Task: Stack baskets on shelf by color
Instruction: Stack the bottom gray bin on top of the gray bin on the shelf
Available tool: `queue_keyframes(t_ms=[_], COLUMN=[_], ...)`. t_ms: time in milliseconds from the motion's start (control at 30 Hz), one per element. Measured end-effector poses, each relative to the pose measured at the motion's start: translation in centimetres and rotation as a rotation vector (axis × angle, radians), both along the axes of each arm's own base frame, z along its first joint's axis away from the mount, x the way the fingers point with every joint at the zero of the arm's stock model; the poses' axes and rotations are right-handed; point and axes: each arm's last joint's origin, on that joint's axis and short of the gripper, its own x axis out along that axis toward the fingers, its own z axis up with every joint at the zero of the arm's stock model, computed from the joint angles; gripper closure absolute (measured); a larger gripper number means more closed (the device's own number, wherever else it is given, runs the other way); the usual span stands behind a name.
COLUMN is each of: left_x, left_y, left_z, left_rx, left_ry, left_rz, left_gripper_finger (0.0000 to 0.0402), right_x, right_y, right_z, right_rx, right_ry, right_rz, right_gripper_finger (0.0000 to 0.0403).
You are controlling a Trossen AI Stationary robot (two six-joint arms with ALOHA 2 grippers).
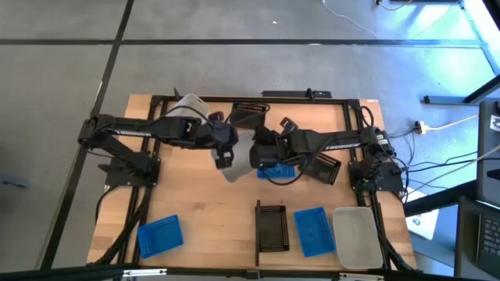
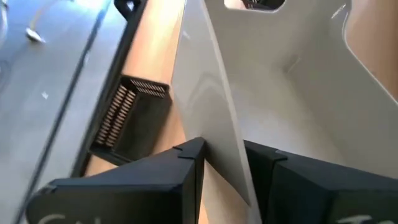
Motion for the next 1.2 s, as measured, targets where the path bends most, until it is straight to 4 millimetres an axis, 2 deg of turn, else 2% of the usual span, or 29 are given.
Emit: queue_keyframes(t_ms=[333,500,600,867,1200], left_x=[-0.1,-0.1,0.5,1.8,0.9], left_y=[1.2,2.0,2.3,2.5,2.5], left_z=[-0.6,-0.7,-1.5,-3.4,-3.6], left_rx=[-0.201,-0.355,-0.401,-0.389,-0.329], left_ry=[-0.023,-0.061,-0.047,0.002,0.042], left_rz=[0.167,0.252,0.299,0.37,0.479], left_gripper_finger=[0.0345,0.0345,0.0345,0.0345,0.0345], right_x=[0.7,0.9,1.1,1.6,2.4], right_y=[0.0,-0.2,-0.5,-2.3,-3.2], right_z=[0.3,0.4,0.4,-0.1,-1.0], right_rx=[-0.081,-0.132,-0.139,-0.057,-0.05], right_ry=[0.049,0.1,0.121,0.155,0.195], right_rz=[0.134,0.211,0.253,0.302,0.338], right_gripper_finger=[0.0403,0.0403,0.0403,0.0403,0.0403])
